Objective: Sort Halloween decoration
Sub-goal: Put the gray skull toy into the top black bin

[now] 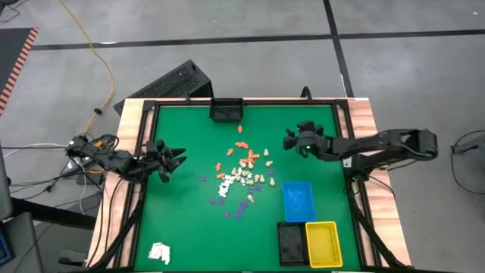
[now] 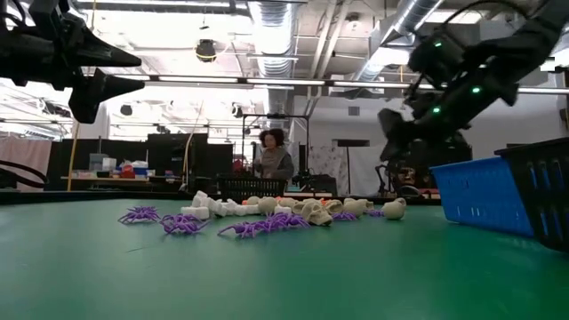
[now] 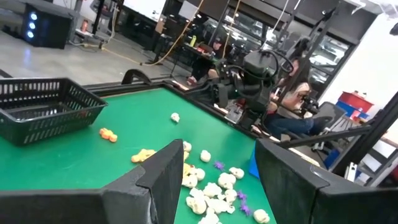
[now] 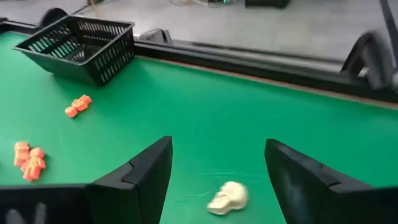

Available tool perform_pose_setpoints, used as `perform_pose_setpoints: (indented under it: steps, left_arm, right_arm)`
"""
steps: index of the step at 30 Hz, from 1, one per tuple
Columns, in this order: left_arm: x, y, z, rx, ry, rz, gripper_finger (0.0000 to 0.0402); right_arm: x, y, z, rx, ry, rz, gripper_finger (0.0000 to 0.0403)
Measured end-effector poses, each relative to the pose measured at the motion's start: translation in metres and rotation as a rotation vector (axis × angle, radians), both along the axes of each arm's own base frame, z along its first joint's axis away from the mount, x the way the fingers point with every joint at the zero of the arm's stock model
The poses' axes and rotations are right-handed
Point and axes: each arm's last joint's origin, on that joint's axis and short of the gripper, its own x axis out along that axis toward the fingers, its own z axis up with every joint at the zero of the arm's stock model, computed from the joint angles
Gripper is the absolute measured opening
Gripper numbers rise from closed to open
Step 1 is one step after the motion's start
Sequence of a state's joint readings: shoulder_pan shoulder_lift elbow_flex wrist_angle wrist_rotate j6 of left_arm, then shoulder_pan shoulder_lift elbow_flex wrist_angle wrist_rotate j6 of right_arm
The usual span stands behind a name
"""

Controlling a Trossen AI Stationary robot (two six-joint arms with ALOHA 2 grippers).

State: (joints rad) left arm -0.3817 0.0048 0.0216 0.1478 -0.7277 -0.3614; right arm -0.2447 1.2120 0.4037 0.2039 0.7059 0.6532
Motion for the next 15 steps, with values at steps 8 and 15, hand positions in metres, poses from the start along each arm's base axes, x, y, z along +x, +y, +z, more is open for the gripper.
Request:
perform_pose_setpoints:
  steps: [8, 15]
  left_arm:
    - [0.0, 0.0, -0.001, -0.021, -0.001, 0.0, 0.0189]
    - [0.0, 0.0, -0.001, -0.023, 0.0, 0.0, 0.0189]
  right_arm:
    - [0.033, -0.004, -0.025, 0.13, 0.05, -0.099, 0.0245]
    - [0.051, -0.004, -0.046, 0.141, 0.116, -0.129, 0.0231]
